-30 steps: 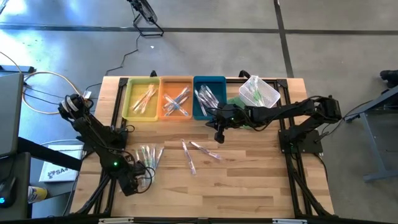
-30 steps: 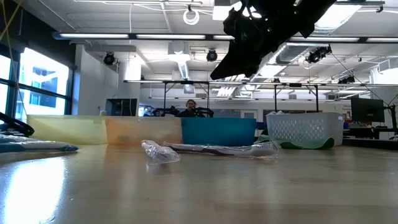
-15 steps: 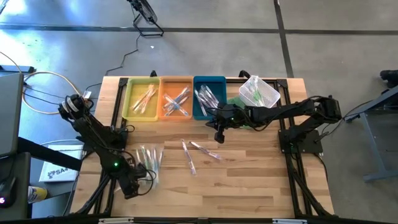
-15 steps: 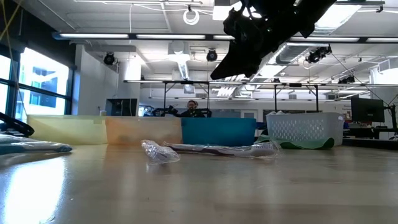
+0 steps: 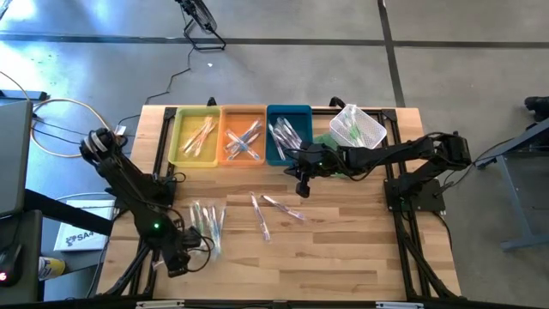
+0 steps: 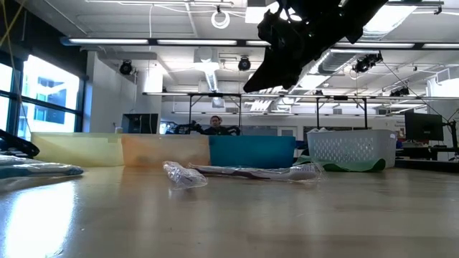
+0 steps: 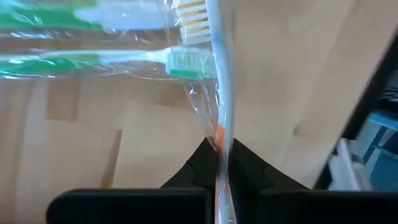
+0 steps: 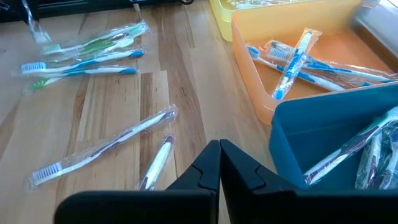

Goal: Pick & Place Toothbrushes
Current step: Put the yellow toothbrush into the yellow bin

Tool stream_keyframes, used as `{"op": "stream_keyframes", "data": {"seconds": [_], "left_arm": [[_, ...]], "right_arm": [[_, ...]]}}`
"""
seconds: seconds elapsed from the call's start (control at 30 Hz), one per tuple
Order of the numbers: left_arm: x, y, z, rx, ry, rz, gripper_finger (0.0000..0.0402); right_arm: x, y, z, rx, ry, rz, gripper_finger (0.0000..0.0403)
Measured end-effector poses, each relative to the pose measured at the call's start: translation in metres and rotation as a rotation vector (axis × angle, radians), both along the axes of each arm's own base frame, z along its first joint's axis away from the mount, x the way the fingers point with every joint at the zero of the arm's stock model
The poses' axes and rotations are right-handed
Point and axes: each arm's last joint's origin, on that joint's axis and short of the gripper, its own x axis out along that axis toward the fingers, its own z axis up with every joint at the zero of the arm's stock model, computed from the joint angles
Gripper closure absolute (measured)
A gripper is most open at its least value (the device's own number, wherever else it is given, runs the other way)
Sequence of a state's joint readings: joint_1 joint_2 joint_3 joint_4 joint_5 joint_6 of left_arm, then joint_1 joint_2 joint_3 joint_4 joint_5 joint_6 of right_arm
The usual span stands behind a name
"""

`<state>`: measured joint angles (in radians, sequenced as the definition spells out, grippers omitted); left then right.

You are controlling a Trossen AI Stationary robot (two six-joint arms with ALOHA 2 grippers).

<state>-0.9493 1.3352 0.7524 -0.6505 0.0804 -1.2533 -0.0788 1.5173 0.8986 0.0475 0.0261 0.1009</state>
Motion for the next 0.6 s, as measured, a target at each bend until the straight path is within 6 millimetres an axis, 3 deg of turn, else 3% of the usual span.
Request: {"op": "stream_keyframes", "data": {"seconds": [0.37, 0.6], "left_arm": [[-0.014, 0.032, 0.064, 0.099, -0.213, 0.119, 0.0381], [-0.02, 0.06, 0.084, 0.163, -0.396, 0.256, 0.0381]], "right_arm": [[0.0, 0.0, -0.001, 0.0, 0.009, 0.0, 0.0401], [-0.001, 0.0, -0.001, 0.0, 0.01, 0.0, 0.0401]]}}
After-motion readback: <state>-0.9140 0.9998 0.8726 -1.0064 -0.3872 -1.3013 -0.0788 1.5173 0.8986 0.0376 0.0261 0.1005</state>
